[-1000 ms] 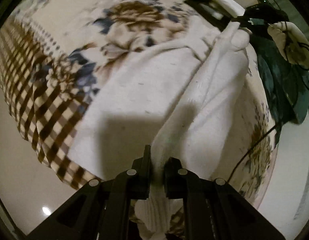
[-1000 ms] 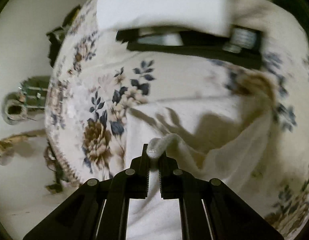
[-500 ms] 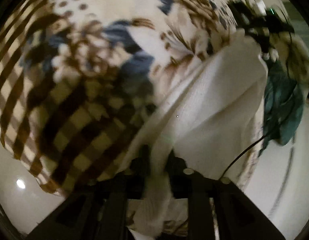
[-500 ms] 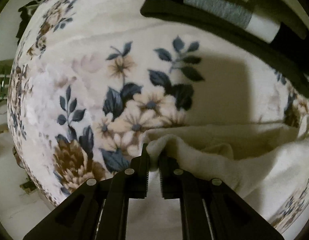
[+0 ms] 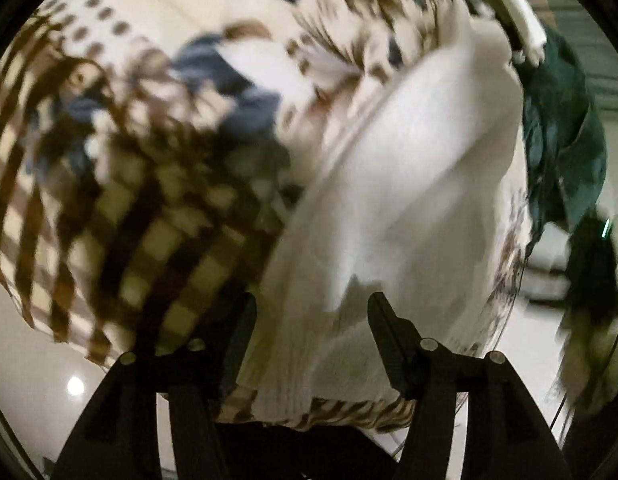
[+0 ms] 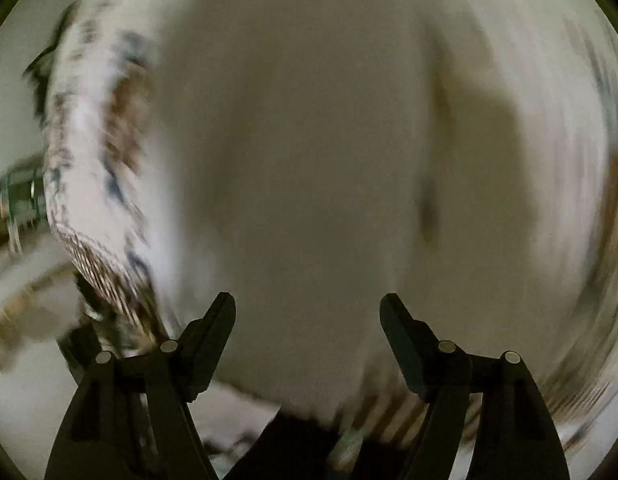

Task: Fold small clothes

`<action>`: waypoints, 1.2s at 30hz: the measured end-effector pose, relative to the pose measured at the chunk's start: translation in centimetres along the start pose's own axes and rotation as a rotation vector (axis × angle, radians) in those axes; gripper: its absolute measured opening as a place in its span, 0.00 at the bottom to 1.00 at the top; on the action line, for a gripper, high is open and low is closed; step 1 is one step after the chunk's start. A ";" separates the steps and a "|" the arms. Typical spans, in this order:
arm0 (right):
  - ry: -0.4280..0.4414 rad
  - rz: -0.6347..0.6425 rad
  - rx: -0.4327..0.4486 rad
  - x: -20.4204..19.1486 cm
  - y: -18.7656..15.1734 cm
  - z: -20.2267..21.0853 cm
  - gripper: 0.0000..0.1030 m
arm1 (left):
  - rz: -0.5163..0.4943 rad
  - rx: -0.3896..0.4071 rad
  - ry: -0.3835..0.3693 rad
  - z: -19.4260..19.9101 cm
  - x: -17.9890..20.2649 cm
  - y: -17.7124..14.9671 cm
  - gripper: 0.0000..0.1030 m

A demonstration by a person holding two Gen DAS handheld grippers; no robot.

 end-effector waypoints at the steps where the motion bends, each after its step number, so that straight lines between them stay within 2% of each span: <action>1: 0.037 -0.036 -0.019 1.4 -1.1 -1.5 0.74 | -0.005 -0.003 0.010 -0.3 0.3 -0.1 0.54; 2: 0.102 -0.083 -0.034 2.9 -2.6 -3.6 0.73 | -0.012 -0.004 0.027 -0.6 0.5 -0.4 0.54; 3: 0.175 -0.104 -0.036 3.8 -3.6 -5.3 0.68 | -0.013 -0.003 0.046 -0.7 0.6 -0.7 0.54; 4: 0.229 -0.107 -0.029 4.1 -4.2 -6.6 0.49 | -0.016 -0.003 0.062 -1.0 0.5 -0.9 0.54; 5: 0.262 -0.103 -0.021 4.3 -4.6 -7.4 0.35 | -0.017 -0.004 0.073 -1.1 0.5 -1.1 0.54; 6: 0.275 -0.100 -0.010 4.4 -4.9 -8.3 0.06 | -0.014 -0.004 0.093 -1.3 0.4 -1.3 0.54; 8: 0.245 -0.102 0.087 5.1 -5.6 -8.9 0.06 | -0.016 -0.007 0.117 -1.5 0.4 -1.5 0.54; 10: 0.209 -0.092 0.140 5.3 -7.0 -9.3 0.05 | -0.028 -0.006 0.145 -1.4 0.3 -1.8 0.54; 14: 0.173 -0.079 0.154 6.2 -10.5 -10.3 0.02 | -0.067 0.008 0.195 -0.8 0.8 -2.5 0.54; 20: 0.179 -0.069 0.121 7.7 -15.1 -13.5 0.02 | -0.090 0.046 0.221 -1.2 1.8 -2.1 0.53; 21: 0.181 -0.066 0.120 7.2 -14.8 -12.5 0.02 | -0.096 0.064 0.232 -1.2 1.9 -1.8 0.49; 22: 0.181 -0.049 0.116 7.0 -15.2 -12.8 0.02 | -0.105 0.082 0.238 -1.1 2.0 -1.7 0.18; 23: 0.173 -0.043 0.116 6.9 -15.5 -13.2 0.02 | -0.105 0.085 0.262 -1.3 1.9 -1.6 0.04; 26: 0.143 -0.052 0.115 7.3 -15.3 -14.1 0.02 | -0.102 0.121 0.277 -0.4 1.2 -1.6 0.03; 28: 0.179 -0.071 0.104 6.7 -14.8 -14.5 0.02 | -0.103 0.145 0.257 0.7 1.4 -2.0 0.03; 30: 0.168 -0.045 0.110 6.4 -15.5 -14.1 0.02 | -0.111 0.176 0.246 1.9 1.6 -2.4 0.03; 32: 0.128 -0.032 0.100 7.1 -15.9 -14.2 0.02 | -0.109 0.175 0.258 2.1 1.1 -2.5 0.03; 35: 0.078 -0.049 0.084 7.1 -14.7 -16.0 0.02 | -0.078 0.130 0.282 0.1 -1.3 -1.7 0.03; 36: 0.067 -0.051 0.076 6.7 -13.9 -16.6 0.02 | -0.070 0.096 0.267 -1.2 -1.9 -1.1 0.03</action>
Point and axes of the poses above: each gripper's, at about its wrist camera, not at the fingertips, and z roughly against the way its jaws point, x to its right, y to its top, the point moved 7 cm from there along -z, roughly the way its jaws point, and after that the axes turned 14 degrees about -x, right-handed, at the moved point
